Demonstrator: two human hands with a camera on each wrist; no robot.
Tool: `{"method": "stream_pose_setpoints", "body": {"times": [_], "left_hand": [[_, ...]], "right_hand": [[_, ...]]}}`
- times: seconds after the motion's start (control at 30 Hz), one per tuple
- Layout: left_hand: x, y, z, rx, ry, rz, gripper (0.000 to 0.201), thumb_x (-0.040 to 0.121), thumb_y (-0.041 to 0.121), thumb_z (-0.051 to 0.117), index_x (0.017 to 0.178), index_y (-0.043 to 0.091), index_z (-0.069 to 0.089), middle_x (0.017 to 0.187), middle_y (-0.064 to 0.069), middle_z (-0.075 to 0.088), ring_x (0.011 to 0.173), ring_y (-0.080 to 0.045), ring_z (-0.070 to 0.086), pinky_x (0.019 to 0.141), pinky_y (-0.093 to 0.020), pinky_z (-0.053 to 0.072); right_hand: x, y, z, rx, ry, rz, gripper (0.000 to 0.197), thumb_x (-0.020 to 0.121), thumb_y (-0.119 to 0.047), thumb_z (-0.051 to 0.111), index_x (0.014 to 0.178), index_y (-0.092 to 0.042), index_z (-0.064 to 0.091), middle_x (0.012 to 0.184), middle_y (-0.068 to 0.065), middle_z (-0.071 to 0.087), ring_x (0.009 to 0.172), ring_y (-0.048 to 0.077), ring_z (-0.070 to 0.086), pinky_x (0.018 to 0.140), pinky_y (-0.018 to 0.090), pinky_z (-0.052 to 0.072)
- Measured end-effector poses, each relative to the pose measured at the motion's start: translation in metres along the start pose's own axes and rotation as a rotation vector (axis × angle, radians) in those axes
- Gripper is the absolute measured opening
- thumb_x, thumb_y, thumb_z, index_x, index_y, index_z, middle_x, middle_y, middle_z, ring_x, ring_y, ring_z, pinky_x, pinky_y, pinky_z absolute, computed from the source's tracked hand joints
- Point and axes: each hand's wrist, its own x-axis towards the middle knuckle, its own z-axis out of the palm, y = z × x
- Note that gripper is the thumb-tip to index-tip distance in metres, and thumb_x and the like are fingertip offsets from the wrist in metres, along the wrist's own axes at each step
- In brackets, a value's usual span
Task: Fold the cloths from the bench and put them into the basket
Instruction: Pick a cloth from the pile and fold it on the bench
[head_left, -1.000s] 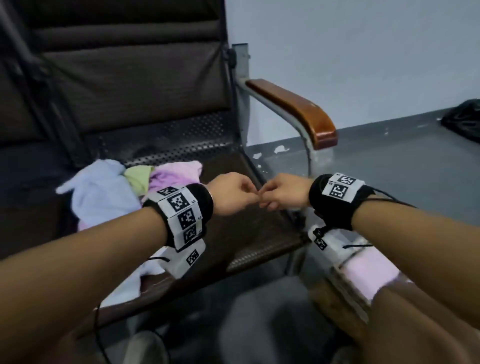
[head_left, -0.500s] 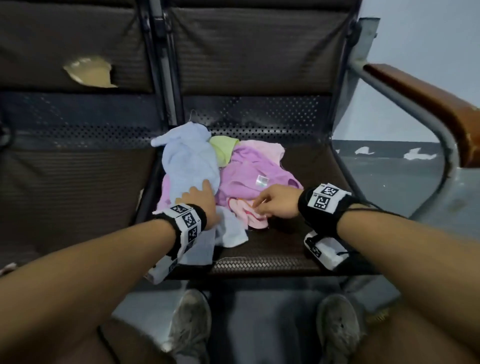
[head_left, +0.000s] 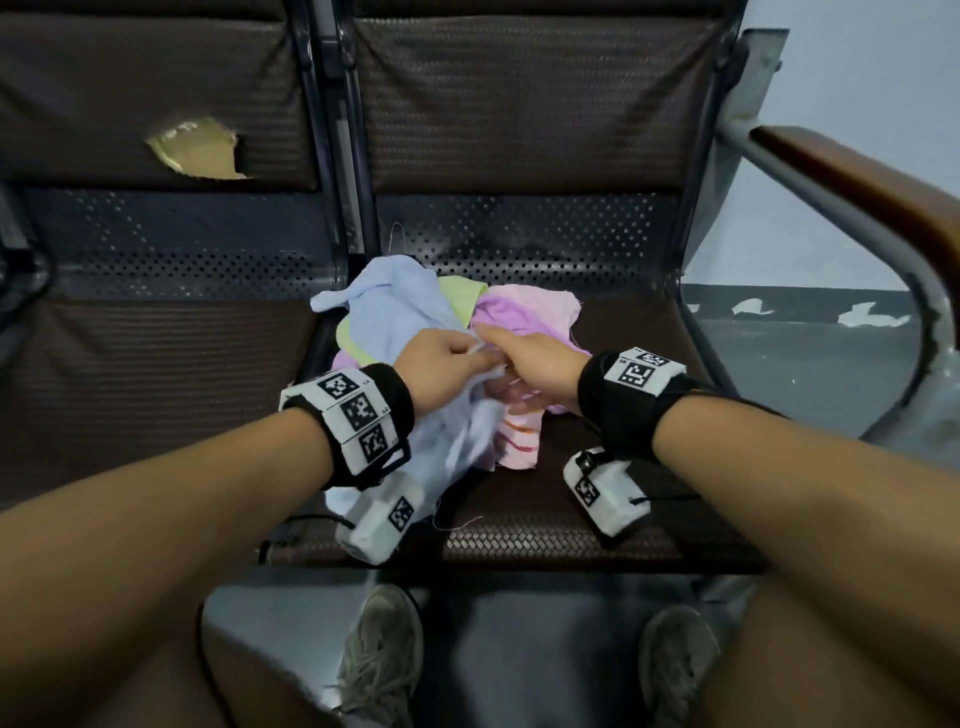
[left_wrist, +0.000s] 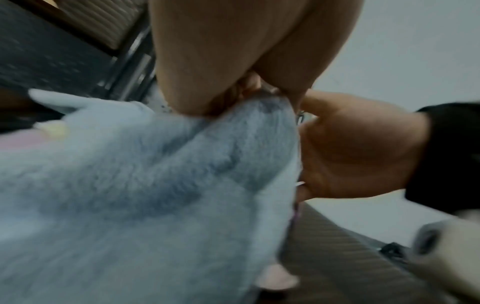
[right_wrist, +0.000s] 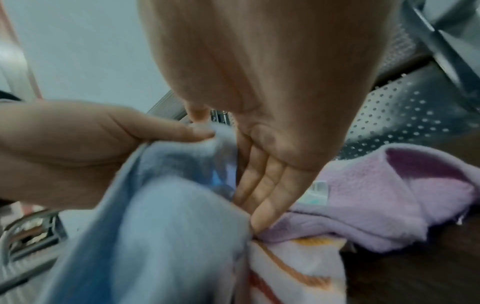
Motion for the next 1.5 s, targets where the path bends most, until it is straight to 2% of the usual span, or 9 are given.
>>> {"method": "stream_pose_setpoints", "body": {"times": [0.2, 0.33, 0.43, 0.6, 0.83, 1.0, 1.27, 1.43, 1.5], "left_hand": [[-0.010, 0.041, 0.019, -0.231, -0.227, -0.113, 0.021, 0.087, 0.006, 0.055, 0.089, -0.005, 0.073, 0.079, -0.013, 0.071, 0.070, -0.021, 0.065, 0.075, -0.035, 0.053], [0.002, 0.050, 0.007, 0.270, 0.156, 0.269, 0.018, 0.081, 0.013, 0.058, 0.098, 0.020, 0.062, 0.092, -0.001, 0.070, 0.084, -0.019, 0.066, 0.077, -0.038, 0.054], [0.018, 0.050, 0.008, 0.520, 0.069, 0.392, 0.057, 0.075, 0.027, 0.066, 0.130, 0.029, 0.049, 0.122, -0.008, 0.058, 0.111, -0.027, 0.055, 0.093, -0.042, 0.047], [0.037, 0.047, 0.014, 0.720, -0.010, 0.316, 0.042, 0.087, 0.055, 0.060, 0.072, 0.015, 0.058, 0.073, -0.007, 0.062, 0.071, -0.027, 0.057, 0.058, -0.032, 0.039], [0.032, 0.075, 0.033, 0.557, 0.082, 0.336, 0.051, 0.081, 0.057, 0.070, 0.060, 0.018, 0.044, 0.057, 0.003, 0.045, 0.053, -0.014, 0.042, 0.048, -0.032, 0.025], [0.026, 0.093, 0.053, 0.127, -0.090, 0.278, 0.029, 0.086, 0.042, 0.070, 0.072, 0.017, 0.062, 0.066, 0.006, 0.054, 0.061, -0.008, 0.048, 0.062, -0.029, 0.038], [0.022, 0.071, 0.044, 0.499, -0.196, 0.366, 0.033, 0.080, 0.006, 0.070, 0.063, 0.018, 0.045, 0.064, 0.002, 0.050, 0.059, -0.013, 0.041, 0.067, -0.029, 0.038], [0.018, 0.065, 0.046, 0.491, -0.227, 0.291, 0.019, 0.091, 0.011, 0.062, 0.107, 0.022, 0.059, 0.084, 0.001, 0.065, 0.076, -0.015, 0.057, 0.078, -0.028, 0.047], [0.017, 0.066, 0.049, 0.570, -0.228, 0.273, 0.017, 0.098, 0.012, 0.048, 0.085, 0.012, 0.060, 0.080, -0.004, 0.057, 0.080, -0.022, 0.052, 0.078, -0.033, 0.043]], "right_hand": [[-0.018, -0.005, -0.029, 0.105, 0.213, -0.216, 0.027, 0.090, 0.005, 0.045, 0.086, -0.009, 0.067, 0.082, 0.012, 0.064, 0.081, 0.028, 0.058, 0.071, 0.039, 0.047], [-0.046, -0.002, -0.054, -0.101, 0.218, -0.493, 0.042, 0.090, 0.004, 0.043, 0.096, -0.023, 0.074, 0.094, -0.003, 0.073, 0.090, 0.014, 0.064, 0.073, 0.029, 0.053], [-0.061, -0.003, -0.067, -0.372, 0.206, -0.626, 0.051, 0.086, 0.013, 0.038, 0.092, -0.026, 0.071, 0.095, -0.001, 0.072, 0.091, 0.016, 0.063, 0.084, 0.038, 0.050], [-0.085, 0.007, -0.105, -0.482, 0.547, -0.611, 0.030, 0.087, -0.003, 0.048, 0.100, -0.018, 0.070, 0.097, -0.006, 0.070, 0.095, 0.013, 0.063, 0.084, 0.030, 0.047], [-0.091, 0.031, -0.149, -0.423, 1.023, -0.343, 0.016, 0.089, -0.020, 0.059, 0.099, -0.025, 0.071, 0.094, -0.002, 0.069, 0.093, 0.022, 0.063, 0.082, 0.029, 0.047], [-0.092, 0.036, -0.152, -0.313, 1.021, -0.313, 0.019, 0.089, -0.020, 0.058, 0.100, -0.018, 0.074, 0.091, 0.002, 0.070, 0.092, 0.024, 0.065, 0.086, 0.034, 0.052], [-0.095, 0.044, -0.159, -0.280, 0.997, -0.297, 0.021, 0.094, -0.022, 0.057, 0.105, -0.014, 0.073, 0.101, 0.006, 0.072, 0.093, 0.022, 0.063, 0.084, 0.029, 0.048], [-0.097, 0.045, -0.157, -0.234, 0.908, -0.339, 0.017, 0.095, -0.024, 0.057, 0.094, -0.017, 0.072, 0.088, 0.002, 0.068, 0.082, 0.016, 0.058, 0.073, 0.025, 0.041], [-0.096, 0.044, -0.157, -0.229, 0.912, -0.324, 0.018, 0.094, -0.026, 0.057, 0.080, -0.021, 0.068, 0.074, -0.005, 0.061, 0.072, 0.014, 0.052, 0.065, 0.026, 0.039]]}}
